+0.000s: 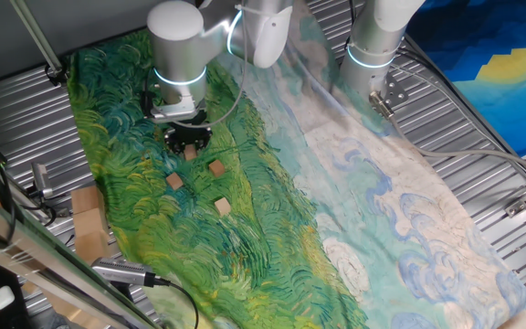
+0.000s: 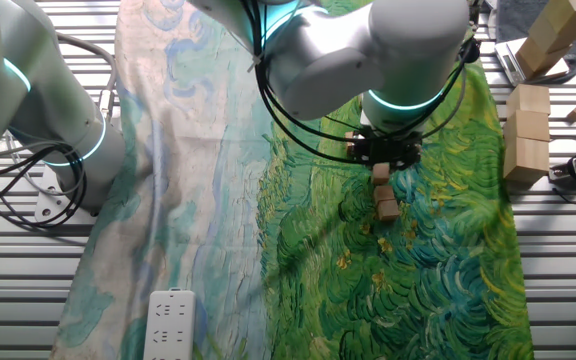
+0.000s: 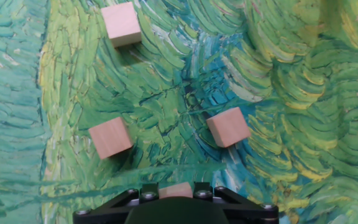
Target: Stack the blocks into a pyramid shape
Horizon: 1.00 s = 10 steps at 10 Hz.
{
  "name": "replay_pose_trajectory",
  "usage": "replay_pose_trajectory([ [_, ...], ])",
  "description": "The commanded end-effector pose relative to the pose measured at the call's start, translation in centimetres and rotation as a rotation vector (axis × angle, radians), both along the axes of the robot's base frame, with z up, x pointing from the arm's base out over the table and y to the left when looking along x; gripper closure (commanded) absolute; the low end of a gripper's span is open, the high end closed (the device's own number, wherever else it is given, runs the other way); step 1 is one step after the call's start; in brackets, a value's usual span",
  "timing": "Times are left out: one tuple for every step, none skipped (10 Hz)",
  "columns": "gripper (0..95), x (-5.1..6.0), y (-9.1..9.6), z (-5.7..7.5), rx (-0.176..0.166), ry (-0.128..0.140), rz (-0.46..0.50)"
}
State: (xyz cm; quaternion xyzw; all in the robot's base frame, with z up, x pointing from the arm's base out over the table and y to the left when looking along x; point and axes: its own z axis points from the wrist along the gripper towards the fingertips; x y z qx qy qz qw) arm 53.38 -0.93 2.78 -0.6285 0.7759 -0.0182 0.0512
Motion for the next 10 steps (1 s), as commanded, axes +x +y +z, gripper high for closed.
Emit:
replay_pose_trajectory([
  [95.0, -0.06, -0.19, -0.09, 0.001, 0.001, 0.0],
  [95.0, -0.07, -0.21, -0.12, 0.001, 0.0, -0.001],
  [95.0, -0.07, -0.24, -0.18, 0.002, -0.001, -0.001],
  [95.0, -0.08, -0.25, -0.24, 0.005, -0.003, -0.002],
  [95.0, -0.09, -0.26, -0.25, 0.004, -0.004, 0.0],
  [95.0, -0.09, -0.27, -0.26, 0.002, -0.005, 0.001],
  [95.0, -0.08, -0.3, -0.31, 0.002, -0.006, 0.0],
  [95.0, -0.08, -0.32, -0.31, 0.002, -0.006, 0.0],
  [95.0, -0.07, -0.33, -0.3, 0.002, -0.006, 0.002],
  [95.0, -0.06, -0.34, -0.29, 0.002, -0.007, 0.001],
])
